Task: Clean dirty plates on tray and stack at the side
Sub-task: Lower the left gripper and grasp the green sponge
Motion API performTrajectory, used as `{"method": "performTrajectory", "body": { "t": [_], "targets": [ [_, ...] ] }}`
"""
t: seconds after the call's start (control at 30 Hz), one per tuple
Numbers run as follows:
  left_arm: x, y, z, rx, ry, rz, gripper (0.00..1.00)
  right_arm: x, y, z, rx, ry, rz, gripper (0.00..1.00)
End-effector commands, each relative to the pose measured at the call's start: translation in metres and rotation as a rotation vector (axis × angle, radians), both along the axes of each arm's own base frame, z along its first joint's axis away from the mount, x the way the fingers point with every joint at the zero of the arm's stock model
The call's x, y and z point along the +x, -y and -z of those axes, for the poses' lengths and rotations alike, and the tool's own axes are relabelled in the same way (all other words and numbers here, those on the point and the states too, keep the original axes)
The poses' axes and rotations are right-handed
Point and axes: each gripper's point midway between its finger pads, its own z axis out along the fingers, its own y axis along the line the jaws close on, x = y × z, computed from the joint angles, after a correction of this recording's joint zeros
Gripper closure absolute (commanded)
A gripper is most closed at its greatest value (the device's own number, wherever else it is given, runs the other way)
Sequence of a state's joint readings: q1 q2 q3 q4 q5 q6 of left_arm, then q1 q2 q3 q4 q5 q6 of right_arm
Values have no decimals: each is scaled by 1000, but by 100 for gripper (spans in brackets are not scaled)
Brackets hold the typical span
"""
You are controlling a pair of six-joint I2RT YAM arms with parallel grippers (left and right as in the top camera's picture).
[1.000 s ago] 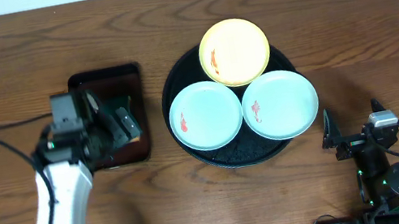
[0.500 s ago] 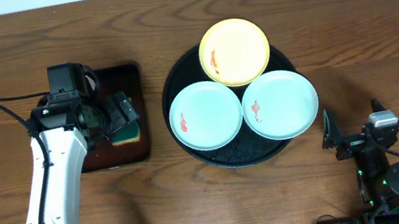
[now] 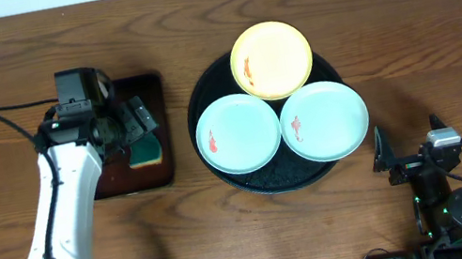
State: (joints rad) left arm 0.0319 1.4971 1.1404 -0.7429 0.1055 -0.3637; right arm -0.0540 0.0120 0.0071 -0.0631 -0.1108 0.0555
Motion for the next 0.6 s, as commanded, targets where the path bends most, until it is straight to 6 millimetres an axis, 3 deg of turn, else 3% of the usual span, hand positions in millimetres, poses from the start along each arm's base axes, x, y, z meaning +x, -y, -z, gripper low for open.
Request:
{"method": "performTrajectory", "body": {
  "t": [0.0, 0.43, 0.57],
  "targets": [
    [2, -17, 18, 53, -44, -120, 0, 0, 3, 0, -12, 1, 14, 1],
    [15, -13, 72, 70, -141, -34, 0, 0, 3, 0, -12, 1, 14, 1],
    [22, 13, 91, -29, -144, 160, 0, 0, 3, 0, -12, 1, 14, 1]
  ]
}}
